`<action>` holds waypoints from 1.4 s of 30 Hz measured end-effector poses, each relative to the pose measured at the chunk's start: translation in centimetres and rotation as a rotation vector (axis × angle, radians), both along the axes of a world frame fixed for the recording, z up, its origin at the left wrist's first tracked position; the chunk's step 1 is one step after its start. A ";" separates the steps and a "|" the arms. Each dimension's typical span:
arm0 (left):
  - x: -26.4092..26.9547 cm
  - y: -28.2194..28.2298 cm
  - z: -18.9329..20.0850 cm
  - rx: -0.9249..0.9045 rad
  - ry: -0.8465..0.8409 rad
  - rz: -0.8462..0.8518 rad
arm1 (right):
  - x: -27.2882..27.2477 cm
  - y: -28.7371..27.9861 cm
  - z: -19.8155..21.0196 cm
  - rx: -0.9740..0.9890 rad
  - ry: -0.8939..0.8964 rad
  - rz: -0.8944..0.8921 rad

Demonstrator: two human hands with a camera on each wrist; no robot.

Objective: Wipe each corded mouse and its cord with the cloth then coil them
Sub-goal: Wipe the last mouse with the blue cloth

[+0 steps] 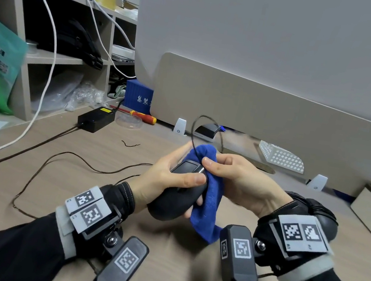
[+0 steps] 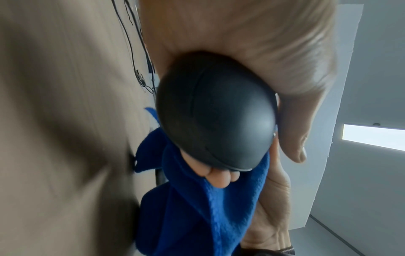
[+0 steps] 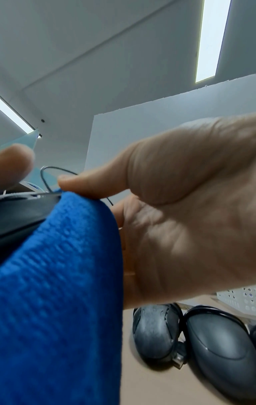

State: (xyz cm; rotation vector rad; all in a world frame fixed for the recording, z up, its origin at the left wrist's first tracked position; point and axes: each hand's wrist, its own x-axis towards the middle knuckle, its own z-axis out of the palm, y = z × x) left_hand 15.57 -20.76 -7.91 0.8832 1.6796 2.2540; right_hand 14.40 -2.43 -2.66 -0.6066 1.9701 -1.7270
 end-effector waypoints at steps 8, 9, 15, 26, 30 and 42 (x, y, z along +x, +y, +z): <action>-0.3 -0.9 0.8 0.128 -0.116 0.108 | 0.3 -1.3 -0.8 -0.021 0.076 -0.105; -0.2 -0.9 0.8 0.117 -0.110 0.083 | 0.3 -1.5 -0.7 -0.030 0.092 -0.150; 0.4 -0.3 0.4 0.071 -0.064 -0.097 | 0.3 -1.6 0.3 -0.113 0.028 -0.229; -0.3 -0.3 -0.2 0.058 -0.144 -0.036 | -0.3 0.5 1.1 0.232 0.282 -0.412; -0.2 -0.3 -0.2 0.036 -0.128 -0.029 | 0.0 0.5 1.3 0.430 0.444 -0.333; 0.2 -0.3 0.6 -0.077 -0.108 0.025 | 0.2 0.1 1.6 0.278 0.544 -0.300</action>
